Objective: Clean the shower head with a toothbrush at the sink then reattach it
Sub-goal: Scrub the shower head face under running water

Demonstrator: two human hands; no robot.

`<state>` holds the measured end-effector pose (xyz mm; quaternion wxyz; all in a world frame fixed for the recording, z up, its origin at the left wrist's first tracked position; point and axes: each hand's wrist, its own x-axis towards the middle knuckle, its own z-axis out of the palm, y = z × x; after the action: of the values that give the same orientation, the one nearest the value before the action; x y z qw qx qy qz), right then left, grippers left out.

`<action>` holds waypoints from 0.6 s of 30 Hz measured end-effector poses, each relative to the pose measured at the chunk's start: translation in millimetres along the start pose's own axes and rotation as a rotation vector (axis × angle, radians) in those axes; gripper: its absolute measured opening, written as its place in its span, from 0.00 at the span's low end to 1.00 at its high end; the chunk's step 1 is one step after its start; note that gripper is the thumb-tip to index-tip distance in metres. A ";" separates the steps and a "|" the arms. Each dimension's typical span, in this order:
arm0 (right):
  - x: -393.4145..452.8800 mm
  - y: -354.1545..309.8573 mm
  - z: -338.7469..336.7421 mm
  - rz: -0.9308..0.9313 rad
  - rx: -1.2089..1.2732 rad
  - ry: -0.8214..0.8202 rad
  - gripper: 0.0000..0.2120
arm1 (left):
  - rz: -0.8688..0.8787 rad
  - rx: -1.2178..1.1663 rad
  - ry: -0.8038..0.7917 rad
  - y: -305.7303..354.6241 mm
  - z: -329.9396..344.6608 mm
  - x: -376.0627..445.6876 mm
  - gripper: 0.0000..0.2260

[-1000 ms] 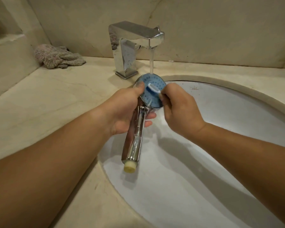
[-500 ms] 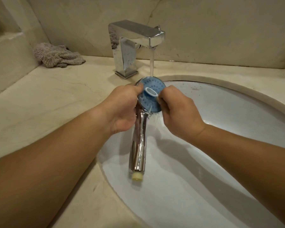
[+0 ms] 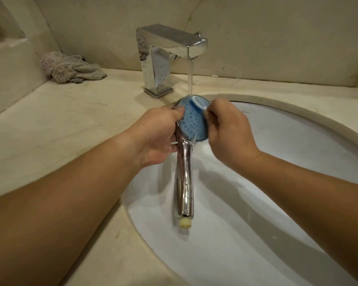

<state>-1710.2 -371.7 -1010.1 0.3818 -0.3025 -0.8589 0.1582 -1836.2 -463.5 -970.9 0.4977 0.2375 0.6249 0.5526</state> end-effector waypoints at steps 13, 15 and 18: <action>5.2 -1.6 -2.9 0.079 -0.027 -0.013 0.05 | 0.019 0.006 0.032 0.8 -2.6 -0.9 0.13; 5.5 5.3 -7.5 0.133 -0.035 0.009 0.06 | 0.016 -0.004 0.037 0.8 -2.0 -0.4 0.13; -5.5 -9.6 1.2 -0.076 -0.013 -0.053 0.03 | 0.021 -0.042 0.050 1.9 -2.3 -0.8 0.13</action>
<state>-1712.1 -382.6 -1009.1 0.3626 -0.2680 -0.8806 0.1459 -1838.3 -464.7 -969.0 0.4811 0.2197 0.6230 0.5763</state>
